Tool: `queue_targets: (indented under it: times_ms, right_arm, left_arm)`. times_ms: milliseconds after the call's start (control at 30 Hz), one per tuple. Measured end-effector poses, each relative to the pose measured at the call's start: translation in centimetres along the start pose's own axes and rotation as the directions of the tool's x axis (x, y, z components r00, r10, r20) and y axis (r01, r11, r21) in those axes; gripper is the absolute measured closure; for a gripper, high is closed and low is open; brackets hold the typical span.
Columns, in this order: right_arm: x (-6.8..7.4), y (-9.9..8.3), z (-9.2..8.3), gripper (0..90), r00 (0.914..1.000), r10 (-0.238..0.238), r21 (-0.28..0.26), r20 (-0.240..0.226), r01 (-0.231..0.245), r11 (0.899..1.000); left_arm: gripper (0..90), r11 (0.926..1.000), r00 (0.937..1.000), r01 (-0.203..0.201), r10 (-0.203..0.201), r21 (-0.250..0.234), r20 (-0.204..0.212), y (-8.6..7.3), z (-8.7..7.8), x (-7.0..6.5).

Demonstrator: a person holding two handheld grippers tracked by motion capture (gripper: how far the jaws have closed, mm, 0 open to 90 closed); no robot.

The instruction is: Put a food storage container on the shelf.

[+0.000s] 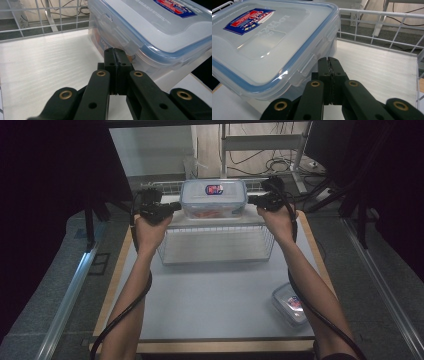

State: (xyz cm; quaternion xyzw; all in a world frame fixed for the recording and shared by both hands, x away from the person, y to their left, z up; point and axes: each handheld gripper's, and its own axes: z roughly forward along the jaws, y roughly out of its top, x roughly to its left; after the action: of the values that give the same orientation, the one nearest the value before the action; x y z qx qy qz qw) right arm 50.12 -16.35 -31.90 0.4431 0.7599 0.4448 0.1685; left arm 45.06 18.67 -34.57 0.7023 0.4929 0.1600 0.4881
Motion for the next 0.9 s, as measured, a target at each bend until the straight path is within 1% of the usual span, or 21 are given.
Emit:
queue_targets:
  times_ms: [100, 133, 167, 300, 333, 367, 400, 467, 533, 600, 667, 700, 800, 833, 867, 900]
  right_arm:
    - [-0.1, -0.1, 0.0, 88.3, 1.0, 0.004, -0.004, -0.008, -0.004, 1.0]
    - [-0.1, -0.2, -0.2, 86.3, 0.9998, -0.007, -0.011, -0.016, 0.007, 1.0]
    - [-0.1, -0.2, -0.2, 86.3, 0.9998, -0.007, -0.011, -0.016, 0.007, 1.0]
    - [-0.2, -0.9, -0.9, 83.6, 0.9985, -0.026, -0.023, -0.049, 0.025, 0.999]
    - [-0.2, -1.1, -1.2, 82.6, 0.9979, -0.035, -0.028, -0.055, 0.034, 0.999]
    - [-0.2, -1.3, -1.5, 81.6, 0.997, -0.044, -0.032, -0.063, 0.042, 0.999]
    - [-0.1, -1.5, -1.7, 80.4, 0.9962, -0.053, -0.034, -0.069, 0.051, 0.998]
    - [0.2, -2.1, -2.4, 78.1, 0.9931, -0.088, -0.039, -0.077, 0.085, 0.996]
    - [0.3, -2.6, -3.0, 76.4, 0.9907, -0.102, -0.047, -0.09, 0.098, 0.994]
    - [0.5, -3.1, -3.7, 74.7, 0.9882, -0.112, -0.055, -0.104, 0.107, 0.993]
    - [0.7, -3.7, -4.2, 72.9, 0.9852, -0.122, -0.057, -0.121, 0.115, 0.992]
    - [0.9, -4.1, -4.5, 71.6, 0.9837, -0.127, -0.057, -0.127, 0.121, 0.991]
    - [1.4, -5.4, -5.1, 67.8, 0.9778, -0.154, -0.053, -0.142, 0.148, 0.988]
    - [1.5, -5.8, -5.3, 66.7, 0.9758, -0.165, -0.048, -0.143, 0.16, 0.986]
    - [1.7, -6.6, -5.6, 64.6, 0.9734, -0.179, -0.047, -0.143, 0.174, 0.984]
    - [1.7, -6.6, -5.6, 64.6, 0.9734, -0.179, -0.047, -0.143, 0.174, 0.984]
  left_arm:
    - [89.7, 1.0, 1.0, -0.006, 0.006, -0.002, -0.003, -0.1, -0.1, -0.1]
    - [87.8, 0.9999, 0.9999, -0.012, 0.012, -0.004, -0.007, -0.2, -0.2, -0.1]
    - [87.8, 0.9998, 0.9998, -0.02, 0.02, -0.005, -0.01, -0.2, -0.3, -0.1]
    - [82.0, 0.9986, 0.9982, -0.051, 0.051, -0.017, -0.031, -0.8, -1.3, -0.4]
    - [80.9, 0.9977, 0.9972, -0.066, 0.065, -0.014, -0.037, -0.9, -1.7, -0.5]
    - [80.3, 0.9973, 0.9967, -0.072, 0.071, -0.018, -0.04, -1.1, -2.0, -0.7]
    - [79.0, 0.9955, 0.9948, -0.093, 0.092, -0.018, -0.043, -1.4, -2.4, -0.8]
    - [75.4, 0.9932, 0.9924, -0.114, 0.113, -0.021, -0.048, -2.1, -3.1, -1.2]
    - [72.2, 0.9927, 0.992, -0.119, 0.117, -0.022, -0.045, -2.9, -3.8, -1.5]
    - [68.6, 0.9917, 0.9915, -0.126, 0.126, -0.025, -0.033, -3.6, -4.3, -1.7]
    - [64.8, 0.9909, 0.9912, -0.132, 0.132, -0.025, -0.015, -4.7, -4.7, -2.1]
    - [63.5, 0.9902, 0.9904, -0.138, 0.138, -0.021, -0.012, -5.2, -4.8, -2.3]
    - [58.3, 0.9856, 0.9854, -0.169, 0.169, -0.008, -0.019, -6.6, -5.1, -3.1]
    - [57.0, 0.9848, 0.9846, -0.174, 0.173, -0.007, -0.021, -6.9, -5.1, -3.2]
    - [53.6, 0.9843, 0.9841, -0.177, 0.177, -0.002, -0.016, -7.4, -5.2, -3.4]
    - [53.6, 0.984, 0.984, -0.178, 0.178, 0.001, -0.012, -7.8, -5.3, -3.7]
